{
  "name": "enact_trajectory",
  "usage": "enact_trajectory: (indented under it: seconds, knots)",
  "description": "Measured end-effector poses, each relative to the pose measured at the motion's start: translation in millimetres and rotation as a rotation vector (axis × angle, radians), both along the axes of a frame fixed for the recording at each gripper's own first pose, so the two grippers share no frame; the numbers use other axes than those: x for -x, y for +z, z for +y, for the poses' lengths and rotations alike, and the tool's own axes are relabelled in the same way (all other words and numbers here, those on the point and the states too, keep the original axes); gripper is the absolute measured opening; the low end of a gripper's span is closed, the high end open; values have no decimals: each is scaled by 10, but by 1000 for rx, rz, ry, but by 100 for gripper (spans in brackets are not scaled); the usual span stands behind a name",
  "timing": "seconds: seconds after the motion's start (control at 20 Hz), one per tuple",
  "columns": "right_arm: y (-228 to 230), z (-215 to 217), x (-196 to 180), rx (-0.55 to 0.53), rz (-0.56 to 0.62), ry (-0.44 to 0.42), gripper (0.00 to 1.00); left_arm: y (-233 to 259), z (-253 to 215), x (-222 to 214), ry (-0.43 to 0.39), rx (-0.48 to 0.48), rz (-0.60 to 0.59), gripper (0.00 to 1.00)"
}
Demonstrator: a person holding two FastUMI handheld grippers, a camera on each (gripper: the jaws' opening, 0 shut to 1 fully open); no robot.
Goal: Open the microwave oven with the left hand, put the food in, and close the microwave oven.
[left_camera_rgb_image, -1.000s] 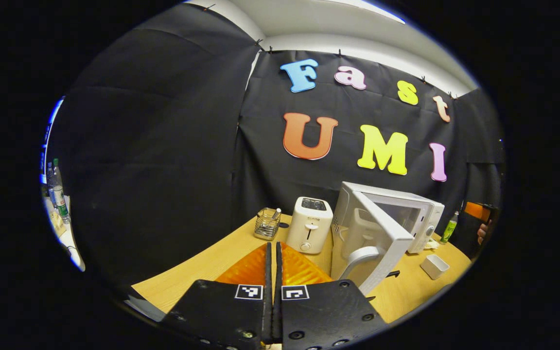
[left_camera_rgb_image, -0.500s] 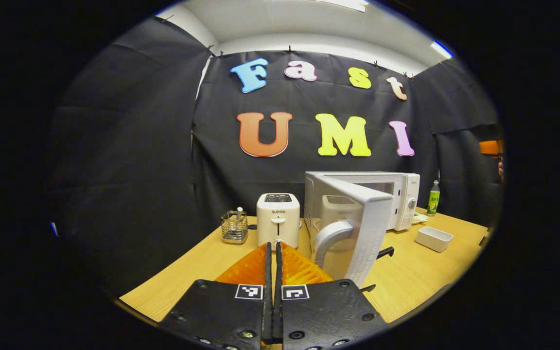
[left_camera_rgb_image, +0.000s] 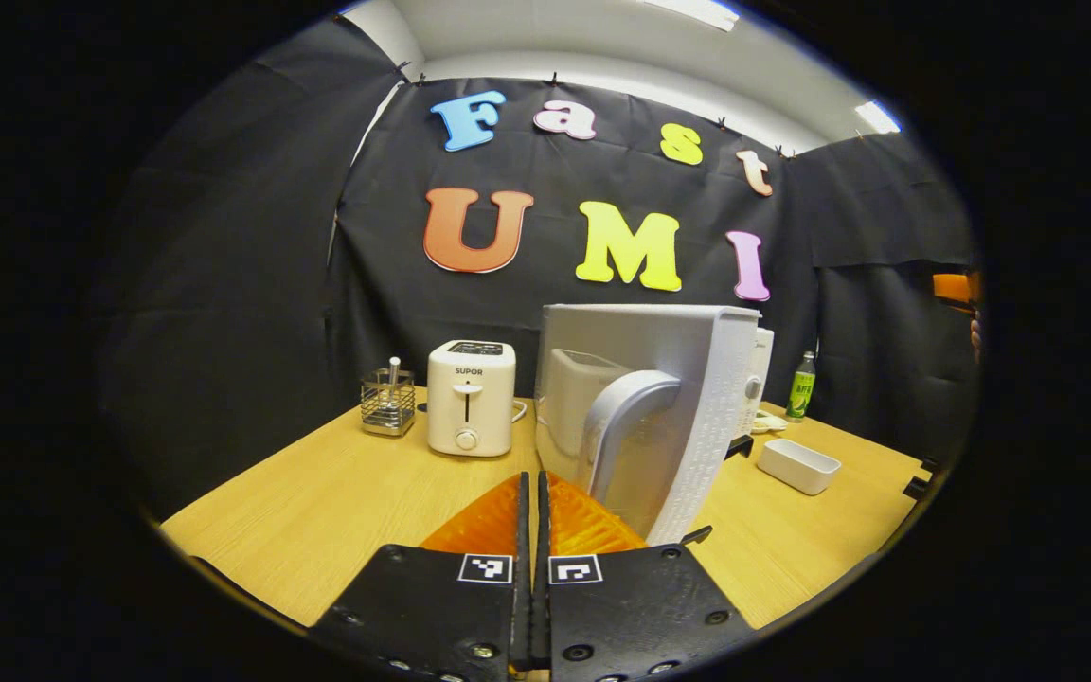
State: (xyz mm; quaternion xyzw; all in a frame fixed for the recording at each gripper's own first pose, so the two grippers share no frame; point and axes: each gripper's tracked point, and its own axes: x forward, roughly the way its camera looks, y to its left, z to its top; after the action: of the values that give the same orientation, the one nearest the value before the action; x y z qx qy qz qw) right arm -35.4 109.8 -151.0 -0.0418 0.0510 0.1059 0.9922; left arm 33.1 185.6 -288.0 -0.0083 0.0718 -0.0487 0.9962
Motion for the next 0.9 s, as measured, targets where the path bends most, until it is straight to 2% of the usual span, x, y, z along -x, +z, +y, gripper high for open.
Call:
enact_trajectory:
  seconds: [0.3, 0.7, 0.9]
  knots:
    - [-50, -95, 22, -15, 13, 6, 99, 29, -362, -78, -93, 13, -5, 0]
    - [-52, -401, 34, -67, 16, -37, 99, 145, -971, -354, -228, 31, 10, 0]
    - [-6, -577, 83, -42, 5, -37, 100, 139, -1291, -570, -284, 19, 25, 0]
